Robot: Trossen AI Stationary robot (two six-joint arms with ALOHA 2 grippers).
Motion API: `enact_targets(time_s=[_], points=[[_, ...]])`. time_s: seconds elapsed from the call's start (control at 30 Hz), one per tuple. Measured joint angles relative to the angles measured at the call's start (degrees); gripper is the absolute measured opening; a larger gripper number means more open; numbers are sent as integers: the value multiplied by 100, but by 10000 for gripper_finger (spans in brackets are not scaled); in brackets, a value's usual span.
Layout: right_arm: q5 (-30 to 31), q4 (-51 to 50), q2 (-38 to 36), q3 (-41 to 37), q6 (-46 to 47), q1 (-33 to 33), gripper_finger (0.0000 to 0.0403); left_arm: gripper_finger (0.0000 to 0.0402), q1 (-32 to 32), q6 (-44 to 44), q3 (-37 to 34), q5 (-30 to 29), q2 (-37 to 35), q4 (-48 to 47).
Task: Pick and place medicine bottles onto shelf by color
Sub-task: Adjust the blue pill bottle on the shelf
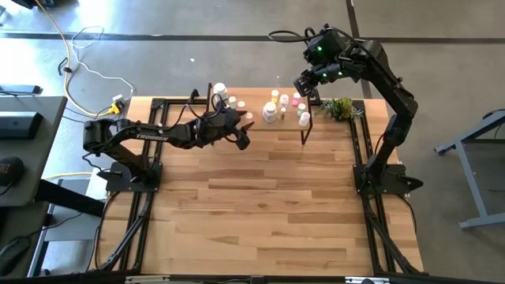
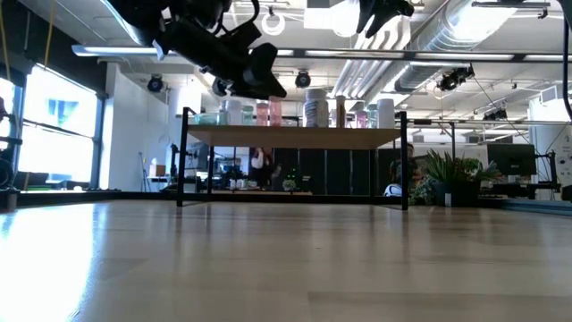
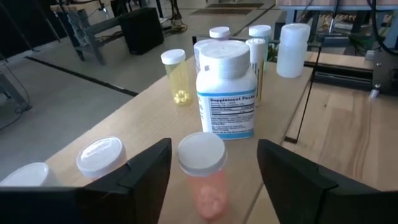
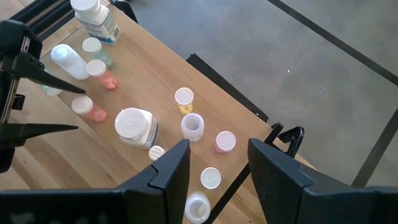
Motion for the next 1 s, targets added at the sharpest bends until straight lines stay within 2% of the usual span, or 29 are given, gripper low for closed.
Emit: enact_targets(time_s=[0.6,0.8,1.0], points=[[0,0,0,0,1,-1,154,230,-44,-2,6,-122,-587,-549],[0,-1,0,-1,9,-1,154,230,-87,-4,4,-90,-1145,-1351],[0,0,0,0,15,0,154,230,-92,-53,6,425,-1861,-2465]])
